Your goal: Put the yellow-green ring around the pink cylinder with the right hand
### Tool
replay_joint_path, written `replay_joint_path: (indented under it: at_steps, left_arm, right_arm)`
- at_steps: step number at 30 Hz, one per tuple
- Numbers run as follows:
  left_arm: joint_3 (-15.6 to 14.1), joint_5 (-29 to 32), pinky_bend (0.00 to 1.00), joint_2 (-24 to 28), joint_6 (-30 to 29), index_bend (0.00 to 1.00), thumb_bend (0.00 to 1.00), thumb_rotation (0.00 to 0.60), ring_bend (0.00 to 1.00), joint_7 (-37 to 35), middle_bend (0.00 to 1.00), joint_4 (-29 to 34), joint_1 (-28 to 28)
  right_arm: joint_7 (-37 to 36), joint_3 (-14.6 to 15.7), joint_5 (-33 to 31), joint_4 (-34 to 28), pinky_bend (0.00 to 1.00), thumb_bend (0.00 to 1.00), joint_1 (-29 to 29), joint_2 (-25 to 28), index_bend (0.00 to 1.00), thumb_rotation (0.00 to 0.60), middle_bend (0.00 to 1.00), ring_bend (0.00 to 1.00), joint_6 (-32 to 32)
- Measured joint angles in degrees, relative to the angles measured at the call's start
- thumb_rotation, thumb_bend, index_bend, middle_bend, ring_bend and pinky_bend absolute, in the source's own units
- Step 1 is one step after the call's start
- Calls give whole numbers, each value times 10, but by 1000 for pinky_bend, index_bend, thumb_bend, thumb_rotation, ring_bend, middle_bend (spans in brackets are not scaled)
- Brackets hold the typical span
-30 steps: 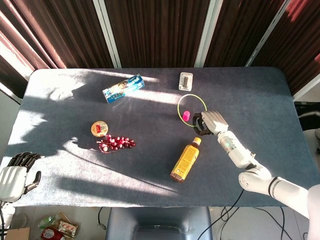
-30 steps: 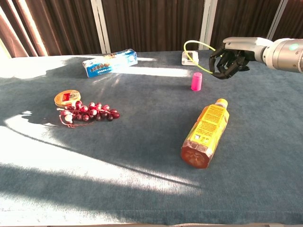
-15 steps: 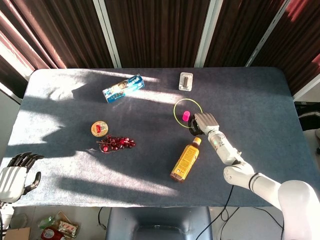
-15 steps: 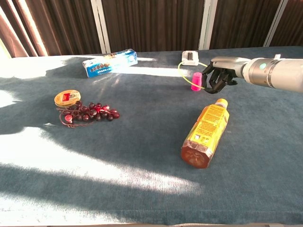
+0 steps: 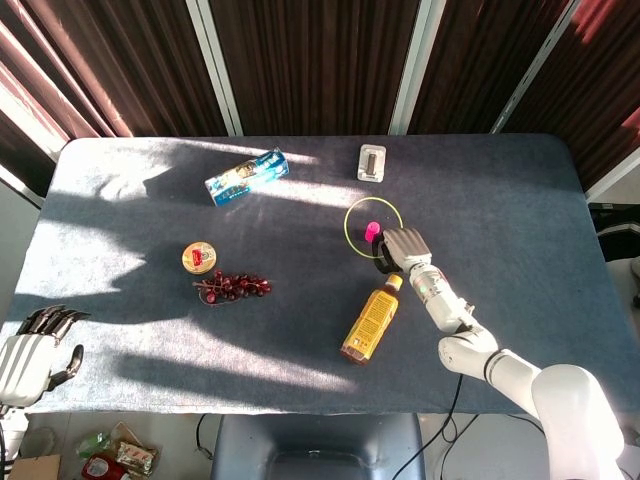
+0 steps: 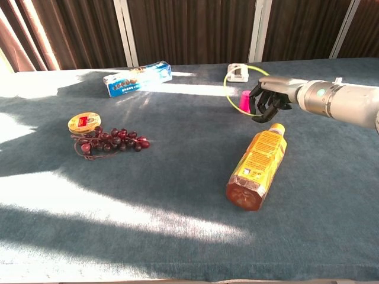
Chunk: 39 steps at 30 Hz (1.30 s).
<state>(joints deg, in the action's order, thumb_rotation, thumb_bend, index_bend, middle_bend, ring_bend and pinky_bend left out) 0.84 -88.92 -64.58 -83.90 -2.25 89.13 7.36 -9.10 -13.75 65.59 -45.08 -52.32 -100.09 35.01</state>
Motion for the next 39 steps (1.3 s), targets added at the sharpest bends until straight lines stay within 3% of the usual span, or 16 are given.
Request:
replay_joint_path:
  at_steps: [5, 17, 22, 26, 32, 36, 39]
  left_arm:
    - [-1, -2, 193, 0, 1, 283, 490, 600, 171, 4, 280, 1, 0]
    - [-2, -3, 193, 1, 0, 283, 489, 600, 178, 2, 283, 1, 0]
    - [-1, -3, 193, -1, -2, 284, 490, 600, 178, 6, 284, 0, -1]
    - [-1, -2, 193, -2, -4, 284, 490, 600, 177, 10, 284, 0, -1]
    - [-1, -3, 193, -4, -14, 284, 490, 600, 178, 26, 285, 2, -6]
    - [3, 1, 193, -5, -24, 285, 490, 600, 178, 31, 286, 4, -12]
    - [6, 8, 193, -6, -27, 285, 490, 600, 178, 35, 286, 4, -14]
  right_arm:
    - [0, 1, 10, -17, 1000, 326, 8, 11, 579, 600, 893, 1000, 13]
    - [-1, 2, 18, -35, 1000, 320, 18, 22, 575, 600, 893, 1000, 20]
    - [-15, 5, 51, -73, 999, 305, 33, 42, 574, 600, 892, 980, 72]
    - [-17, 13, 95, -116, 963, 269, 54, 68, 569, 600, 850, 917, 156]
    - [22, 32, 142, -211, 775, 238, 108, 131, 519, 600, 615, 666, 279]
    - [88, 55, 147, -344, 642, 190, 173, 203, 436, 600, 472, 505, 345]
    - [123, 77, 152, -434, 474, 174, 239, 258, 344, 600, 366, 347, 406]
